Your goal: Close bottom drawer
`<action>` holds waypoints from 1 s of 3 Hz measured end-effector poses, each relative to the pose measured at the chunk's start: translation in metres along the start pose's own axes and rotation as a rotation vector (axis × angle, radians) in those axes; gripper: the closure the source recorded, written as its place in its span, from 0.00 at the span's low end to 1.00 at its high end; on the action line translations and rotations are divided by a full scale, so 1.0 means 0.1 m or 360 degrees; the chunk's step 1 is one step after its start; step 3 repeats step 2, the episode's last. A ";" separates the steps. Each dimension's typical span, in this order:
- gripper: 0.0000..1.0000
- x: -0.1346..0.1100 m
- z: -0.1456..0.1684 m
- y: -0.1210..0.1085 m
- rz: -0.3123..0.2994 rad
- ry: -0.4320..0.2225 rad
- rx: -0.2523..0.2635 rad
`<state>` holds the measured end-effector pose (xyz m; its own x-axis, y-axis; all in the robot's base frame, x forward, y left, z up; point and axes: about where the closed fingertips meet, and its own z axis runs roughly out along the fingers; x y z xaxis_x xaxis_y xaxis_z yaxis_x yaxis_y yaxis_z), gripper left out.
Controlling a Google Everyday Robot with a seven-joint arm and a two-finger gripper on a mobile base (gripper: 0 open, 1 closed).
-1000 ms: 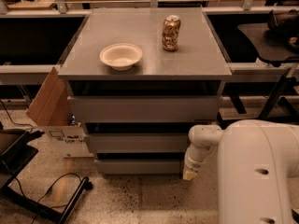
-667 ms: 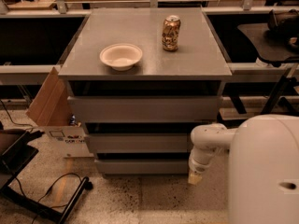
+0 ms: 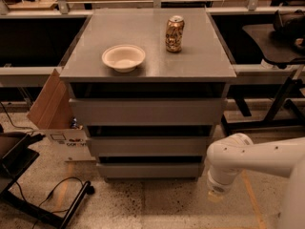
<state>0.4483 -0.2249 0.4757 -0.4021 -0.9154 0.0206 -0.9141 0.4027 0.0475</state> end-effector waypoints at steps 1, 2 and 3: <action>1.00 0.33 -0.34 0.28 0.0147 -0.0018 0.0188; 0.86 0.62 -0.43 0.55 0.0256 -0.0060 0.0337; 0.86 0.62 -0.43 0.55 0.0256 -0.0060 0.0337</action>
Offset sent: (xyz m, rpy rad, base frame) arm -0.1129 -0.0499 0.0549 -0.0568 -0.3636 -0.3893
